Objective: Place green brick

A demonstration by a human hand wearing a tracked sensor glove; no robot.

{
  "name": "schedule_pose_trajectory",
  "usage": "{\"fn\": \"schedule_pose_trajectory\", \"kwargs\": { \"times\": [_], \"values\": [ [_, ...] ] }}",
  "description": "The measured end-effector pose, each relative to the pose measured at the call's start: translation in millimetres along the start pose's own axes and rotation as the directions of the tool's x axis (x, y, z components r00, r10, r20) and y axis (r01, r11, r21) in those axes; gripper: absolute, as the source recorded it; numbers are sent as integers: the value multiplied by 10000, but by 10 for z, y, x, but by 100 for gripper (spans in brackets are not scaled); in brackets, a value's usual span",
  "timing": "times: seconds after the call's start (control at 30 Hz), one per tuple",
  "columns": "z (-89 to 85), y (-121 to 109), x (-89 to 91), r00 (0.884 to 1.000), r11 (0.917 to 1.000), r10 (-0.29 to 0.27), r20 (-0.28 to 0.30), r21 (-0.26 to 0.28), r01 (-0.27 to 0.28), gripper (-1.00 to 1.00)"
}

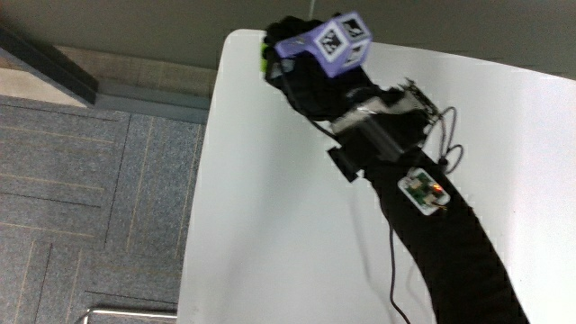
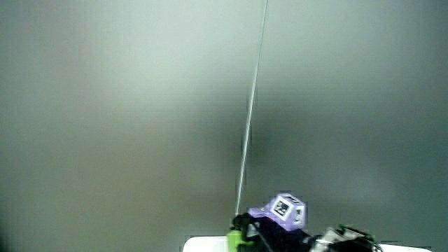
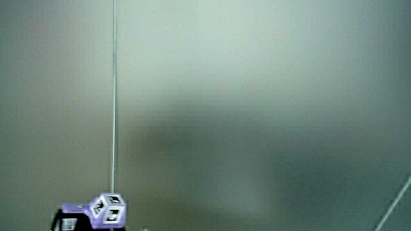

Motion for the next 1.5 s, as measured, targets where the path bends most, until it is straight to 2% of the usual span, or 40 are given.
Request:
{"fn": "schedule_pose_trajectory", "kwargs": {
  "times": [0.03, 0.1, 0.27, 0.37, 0.47, 0.6, 0.67, 0.73, 0.8, 0.83, 0.87, 0.97, 1.1, 1.13, 1.23, 1.27, 1.33, 1.4, 1.47, 1.5],
  "values": [
    [-38, 12, 2, 10000, 10000, -57, 78, -66, 57, 0],
    [-161, 50, 53, 9994, 9980, -294, -157, -565, 284, 0],
    [-292, 83, 132, 9961, 9923, -810, 346, -909, 839, 0],
    [-310, 66, 197, 9947, 9909, -1005, 222, -872, 1021, 0],
    [-320, 44, 209, 9925, 9884, -1177, 334, -927, 1204, 0],
    [-419, 40, 296, 9871, 9840, -1474, 627, -916, 1528, 0],
    [-404, 20, 311, 9863, 9820, -1593, 418, -963, 1627, 0],
    [-370, 12, 292, 9864, 9833, -1571, 475, -857, 1607, 0],
    [-441, 22, 381, 9834, 9780, -1789, 318, -1031, 1813, 0],
    [-395, -9, 350, 9847, 9794, -1741, 123, -1013, 1744, -4],
    [-409, -12, 365, 9830, 9792, -1818, 256, -870, 1833, -8],
    [-409, -26, 327, 9830, 9782, -1774, 477, -1007, 1815, -19],
    [-459, -9, 372, 9813, 9690, -1849, 543, -1566, 1913, -35],
    [-431, -19, 349, 9822, 9697, -1805, 521, -1574, 1866, -38],
    [-490, -18, 387, 9789, 9606, -1971, 548, -1888, 2039, -50],
    [-482, -29, 370, 9793, 9618, -1909, 669, -1866, 2002, -54],
    [-534, -30, 401, 9786, 9565, -1960, 630, -2076, 2050, -62],
    [-556, -49, 409, 9800, 9625, -1863, 700, -1874, 1963, -69],
    [-597, -74, 448, 9784, 9620, -1969, 623, -1802, 2051, -77],
    [-567, -96, 422, 9804, 9668, -1855, 663, -1660, 1942, -81]
  ]
}}
